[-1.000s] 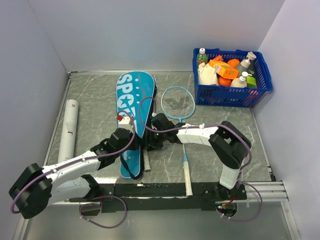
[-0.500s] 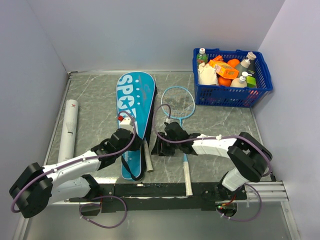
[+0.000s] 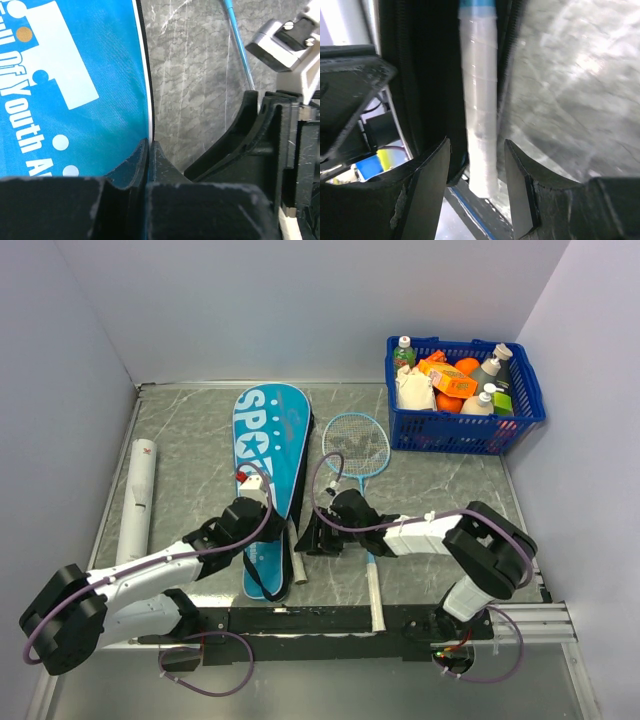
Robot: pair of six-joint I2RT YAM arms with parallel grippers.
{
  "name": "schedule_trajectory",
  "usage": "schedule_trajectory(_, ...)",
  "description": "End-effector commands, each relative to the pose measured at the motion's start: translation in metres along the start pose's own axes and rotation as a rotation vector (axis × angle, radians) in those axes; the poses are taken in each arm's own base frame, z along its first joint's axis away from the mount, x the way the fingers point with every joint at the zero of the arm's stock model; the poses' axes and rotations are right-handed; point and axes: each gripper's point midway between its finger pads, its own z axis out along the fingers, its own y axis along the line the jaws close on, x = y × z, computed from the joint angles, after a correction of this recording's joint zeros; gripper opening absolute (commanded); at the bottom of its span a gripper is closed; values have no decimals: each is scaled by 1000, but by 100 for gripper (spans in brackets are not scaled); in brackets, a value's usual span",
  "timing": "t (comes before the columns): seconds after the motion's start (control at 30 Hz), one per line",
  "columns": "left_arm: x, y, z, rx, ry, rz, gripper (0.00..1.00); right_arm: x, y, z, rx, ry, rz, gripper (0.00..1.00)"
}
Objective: Pack up the badminton gear
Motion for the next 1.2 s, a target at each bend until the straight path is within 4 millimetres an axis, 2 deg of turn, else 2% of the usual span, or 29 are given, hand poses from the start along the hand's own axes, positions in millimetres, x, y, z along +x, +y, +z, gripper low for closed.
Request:
schedule_trajectory(0.0, -2, -11, 0, 51, -21, -28, 1, 6, 16, 10, -73, 23, -4, 54)
schedule_trajectory(0.27, 3, -8, 2, 45, -14, -29, 1, 17, 9, 24, -15, 61, -8, 51)
schedule_trajectory(0.33, 4, -7, 3, 45, -11, -32, 1, 19, 6, 27, -10, 72, 5, 47)
schedule_trajectory(0.57, 8, -4, 2, 41, -8, -37, 1, 18, 11, 31, -43, 67, 32, 9)
schedule_trajectory(0.67, 10, -3, 2, 43, -6, -43, 1, 12, 22, 31, -66, 53, 31, 1)
schedule_trajectory(0.9, 13, -5, 1, 57, 0, -73, 1, -5, 54, 32, -141, 28, 20, 0)
schedule_trajectory(1.07, 10, -4, -4, 42, -8, -97, 1, -12, 65, 37, -180, 14, 25, 0)
schedule_trajectory(1.17, 0, -4, -10, 41, -42, -98, 1, -16, 73, 40, -235, 10, 12, 0)
